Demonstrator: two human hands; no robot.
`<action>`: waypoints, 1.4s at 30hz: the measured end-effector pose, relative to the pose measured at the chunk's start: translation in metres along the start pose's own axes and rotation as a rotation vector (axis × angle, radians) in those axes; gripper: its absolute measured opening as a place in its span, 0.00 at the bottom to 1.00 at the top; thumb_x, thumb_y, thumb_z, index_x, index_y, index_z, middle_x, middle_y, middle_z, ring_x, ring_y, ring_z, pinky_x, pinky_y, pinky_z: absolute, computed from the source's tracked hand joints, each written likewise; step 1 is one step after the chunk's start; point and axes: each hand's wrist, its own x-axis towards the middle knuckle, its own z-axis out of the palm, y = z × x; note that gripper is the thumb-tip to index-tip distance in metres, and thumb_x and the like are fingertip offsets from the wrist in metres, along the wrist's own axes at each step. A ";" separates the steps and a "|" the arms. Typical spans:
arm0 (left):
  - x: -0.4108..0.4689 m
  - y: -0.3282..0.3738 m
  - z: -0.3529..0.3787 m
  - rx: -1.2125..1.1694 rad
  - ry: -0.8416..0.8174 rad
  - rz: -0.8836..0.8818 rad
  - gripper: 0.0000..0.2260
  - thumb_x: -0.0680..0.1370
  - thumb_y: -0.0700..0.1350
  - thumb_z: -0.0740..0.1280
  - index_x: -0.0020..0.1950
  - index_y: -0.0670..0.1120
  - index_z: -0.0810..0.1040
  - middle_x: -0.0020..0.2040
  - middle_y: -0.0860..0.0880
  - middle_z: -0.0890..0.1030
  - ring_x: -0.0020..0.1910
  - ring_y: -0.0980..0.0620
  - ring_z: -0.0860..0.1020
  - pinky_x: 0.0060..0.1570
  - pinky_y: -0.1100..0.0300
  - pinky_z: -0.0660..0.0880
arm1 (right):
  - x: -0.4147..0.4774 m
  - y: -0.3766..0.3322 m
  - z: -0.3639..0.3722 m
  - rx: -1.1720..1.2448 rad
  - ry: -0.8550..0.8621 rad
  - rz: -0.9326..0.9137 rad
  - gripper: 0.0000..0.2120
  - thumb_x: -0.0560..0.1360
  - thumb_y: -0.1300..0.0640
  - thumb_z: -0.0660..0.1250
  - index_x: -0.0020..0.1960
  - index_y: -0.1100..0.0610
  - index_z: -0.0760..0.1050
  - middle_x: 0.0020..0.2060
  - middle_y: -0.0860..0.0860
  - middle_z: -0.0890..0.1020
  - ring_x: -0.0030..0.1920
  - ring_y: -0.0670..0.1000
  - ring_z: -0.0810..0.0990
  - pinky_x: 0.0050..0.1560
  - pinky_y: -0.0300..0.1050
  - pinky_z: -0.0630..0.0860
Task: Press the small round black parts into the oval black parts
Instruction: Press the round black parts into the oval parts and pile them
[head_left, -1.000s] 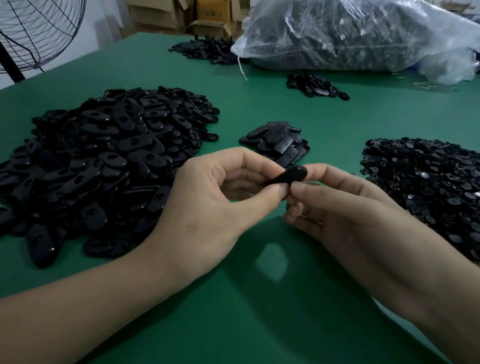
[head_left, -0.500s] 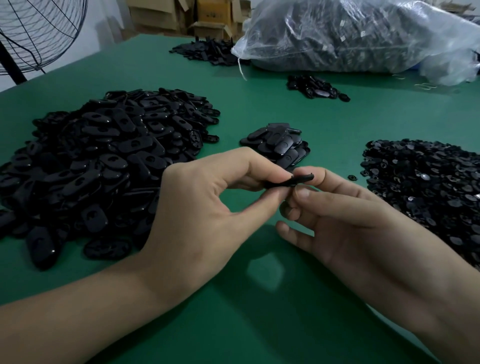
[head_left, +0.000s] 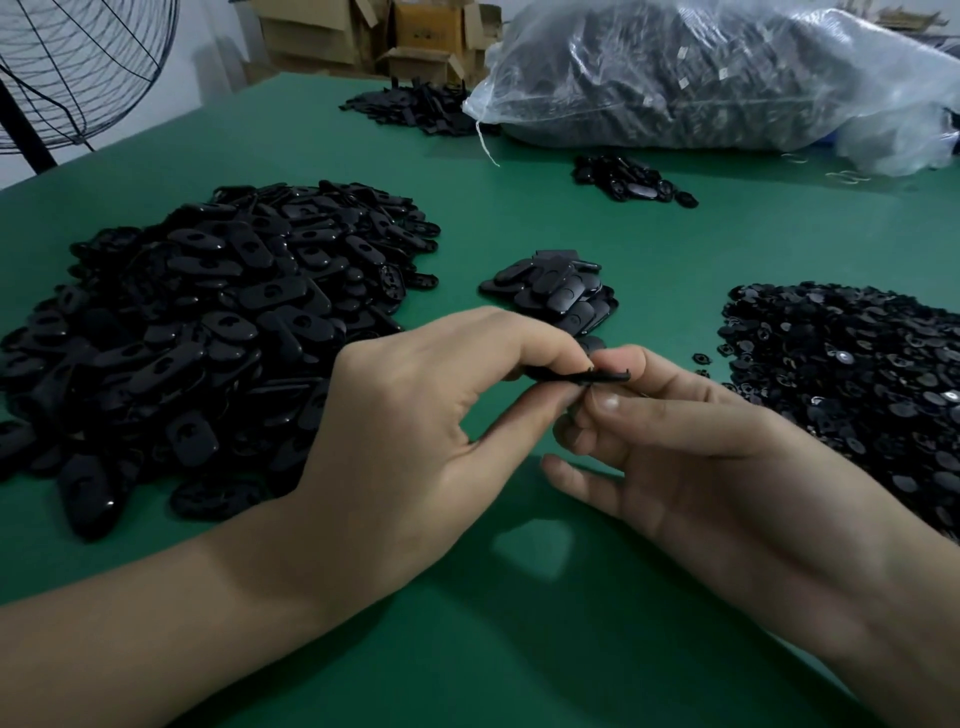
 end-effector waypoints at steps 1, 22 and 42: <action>0.000 -0.004 0.000 0.029 0.011 0.012 0.02 0.79 0.40 0.73 0.50 0.42 0.85 0.46 0.54 0.84 0.48 0.60 0.81 0.53 0.70 0.75 | 0.000 0.000 0.000 0.003 0.005 0.000 0.15 0.62 0.60 0.82 0.47 0.53 0.83 0.41 0.51 0.82 0.41 0.50 0.82 0.52 0.51 0.81; 0.002 -0.013 0.008 -0.044 0.009 -0.137 0.06 0.76 0.38 0.77 0.51 0.45 0.86 0.47 0.56 0.86 0.48 0.63 0.83 0.54 0.68 0.78 | 0.004 0.009 0.012 -0.010 0.140 -0.131 0.09 0.68 0.64 0.73 0.44 0.53 0.78 0.38 0.52 0.79 0.37 0.49 0.79 0.48 0.44 0.80; 0.001 -0.014 0.008 -0.092 0.025 -0.152 0.06 0.76 0.38 0.77 0.52 0.44 0.87 0.48 0.56 0.87 0.48 0.65 0.84 0.52 0.69 0.79 | 0.004 0.010 0.015 -0.089 0.160 -0.209 0.08 0.67 0.60 0.73 0.46 0.53 0.81 0.38 0.50 0.80 0.37 0.48 0.78 0.44 0.42 0.77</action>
